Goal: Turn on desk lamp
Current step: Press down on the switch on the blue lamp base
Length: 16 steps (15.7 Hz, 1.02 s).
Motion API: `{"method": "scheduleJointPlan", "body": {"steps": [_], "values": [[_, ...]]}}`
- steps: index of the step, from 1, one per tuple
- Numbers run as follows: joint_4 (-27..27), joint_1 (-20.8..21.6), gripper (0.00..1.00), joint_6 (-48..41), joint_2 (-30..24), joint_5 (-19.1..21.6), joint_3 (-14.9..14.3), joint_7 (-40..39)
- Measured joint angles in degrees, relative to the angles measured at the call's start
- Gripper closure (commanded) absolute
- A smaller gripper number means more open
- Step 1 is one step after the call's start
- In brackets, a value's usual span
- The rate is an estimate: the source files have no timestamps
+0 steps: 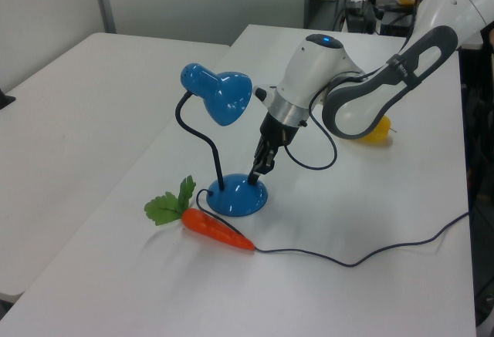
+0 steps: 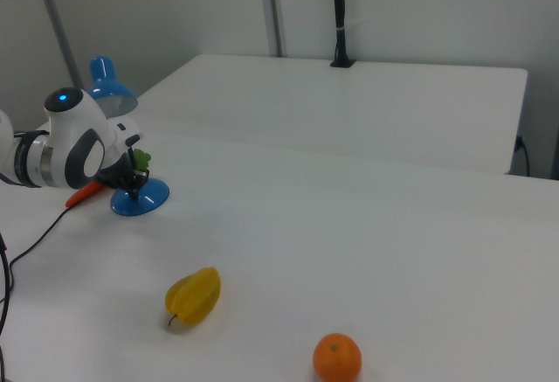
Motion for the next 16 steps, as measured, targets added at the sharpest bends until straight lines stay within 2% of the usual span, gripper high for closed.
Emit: {"method": "scheduleJointPlan", "body": {"steps": [16], "values": [[0.0, 0.2, 1.00, 1.7, 0.3, -2.0, 0.0, 0.0]]}}
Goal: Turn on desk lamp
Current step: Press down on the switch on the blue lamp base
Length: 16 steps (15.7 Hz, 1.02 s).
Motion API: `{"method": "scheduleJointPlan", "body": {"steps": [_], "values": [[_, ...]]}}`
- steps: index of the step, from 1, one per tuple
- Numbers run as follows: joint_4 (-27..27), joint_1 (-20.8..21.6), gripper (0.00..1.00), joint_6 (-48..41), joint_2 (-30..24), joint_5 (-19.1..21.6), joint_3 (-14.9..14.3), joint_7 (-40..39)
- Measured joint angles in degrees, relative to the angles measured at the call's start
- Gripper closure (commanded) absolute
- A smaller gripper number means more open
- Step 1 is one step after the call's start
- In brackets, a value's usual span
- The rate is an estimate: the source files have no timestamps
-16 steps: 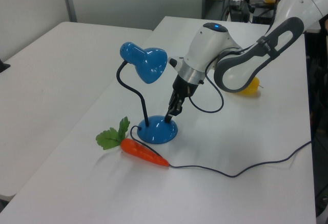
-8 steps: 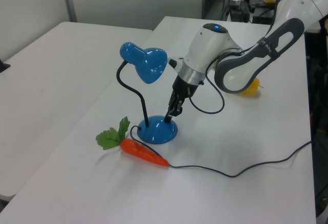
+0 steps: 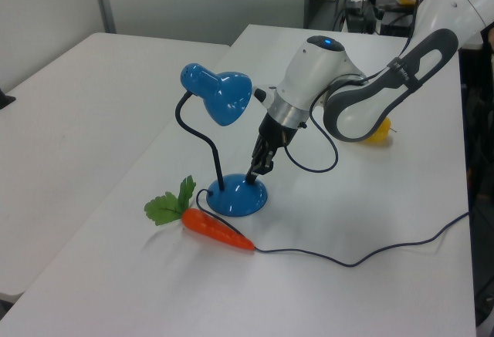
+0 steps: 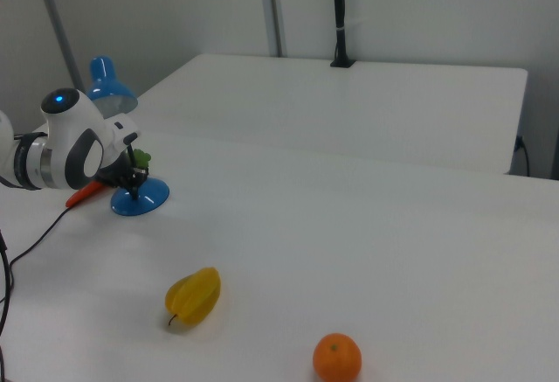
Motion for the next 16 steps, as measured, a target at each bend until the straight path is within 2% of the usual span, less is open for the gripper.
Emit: {"method": "scheduleJointPlan", "body": {"steps": [5, 16], "values": [[0.0, 0.0, 1.00, 0.0, 0.0, -1.6, 0.0, 0.0], [0.2, 0.1, 1.00, 0.1, 0.2, -2.3, 0.0, 0.0]]}}
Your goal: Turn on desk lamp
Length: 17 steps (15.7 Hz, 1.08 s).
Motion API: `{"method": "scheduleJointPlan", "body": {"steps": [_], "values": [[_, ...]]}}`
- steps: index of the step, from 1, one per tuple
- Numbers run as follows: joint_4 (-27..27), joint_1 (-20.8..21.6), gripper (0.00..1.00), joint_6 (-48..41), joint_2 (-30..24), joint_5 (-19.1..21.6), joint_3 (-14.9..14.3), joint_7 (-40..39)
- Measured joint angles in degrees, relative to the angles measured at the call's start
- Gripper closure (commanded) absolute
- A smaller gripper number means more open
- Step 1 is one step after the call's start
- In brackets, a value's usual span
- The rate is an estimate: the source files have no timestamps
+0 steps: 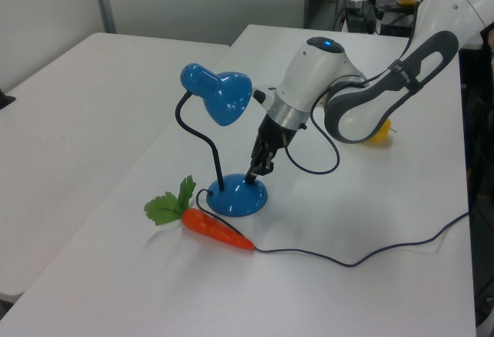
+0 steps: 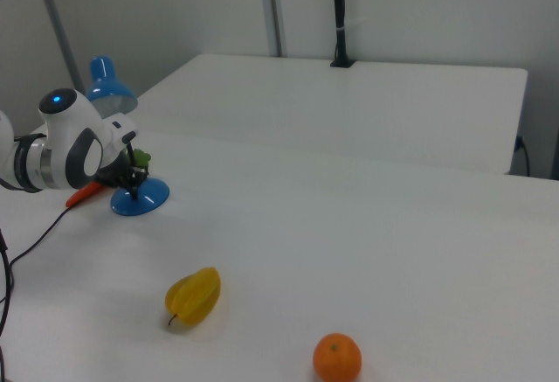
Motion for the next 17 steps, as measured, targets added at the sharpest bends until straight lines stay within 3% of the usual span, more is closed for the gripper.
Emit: {"method": "scheduleJointPlan", "body": {"steps": [14, 17], "values": [[0.1, -0.1, 1.00, 0.1, 0.0, 0.0, 0.0, 0.0], [0.1, -0.4, 1.00, -3.7, -1.4, 0.0, 0.0, 0.0]]}}
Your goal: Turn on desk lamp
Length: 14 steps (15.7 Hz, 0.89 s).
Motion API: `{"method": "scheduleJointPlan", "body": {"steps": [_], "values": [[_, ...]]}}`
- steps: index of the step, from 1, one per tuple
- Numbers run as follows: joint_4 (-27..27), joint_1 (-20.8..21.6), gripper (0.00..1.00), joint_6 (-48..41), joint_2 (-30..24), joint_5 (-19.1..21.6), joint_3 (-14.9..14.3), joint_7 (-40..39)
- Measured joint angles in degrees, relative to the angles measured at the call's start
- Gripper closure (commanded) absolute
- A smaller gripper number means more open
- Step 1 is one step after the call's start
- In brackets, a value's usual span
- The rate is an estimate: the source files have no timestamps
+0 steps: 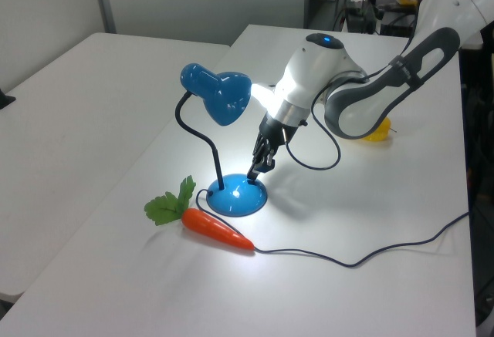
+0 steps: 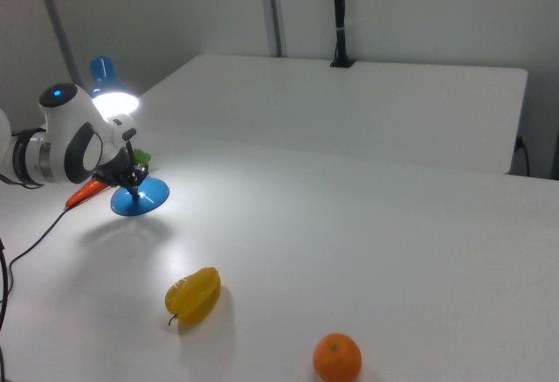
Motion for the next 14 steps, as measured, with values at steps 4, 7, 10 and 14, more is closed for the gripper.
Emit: {"method": "scheduleJointPlan", "body": {"steps": [4, 7, 10, 14], "values": [[0.1, -0.4, 0.83, -9.6, -4.2, 0.0, 0.0, 0.0], [0.1, -0.6, 0.35, -17.2, -7.2, 0.0, 0.0, 0.0], [0.1, -1.1, 0.00, -24.0, -9.7, 0.1, 0.0, 0.0], [0.3, -2.5, 0.00, -32.3, -13.8, 1.0, -0.1, 0.1]]}}
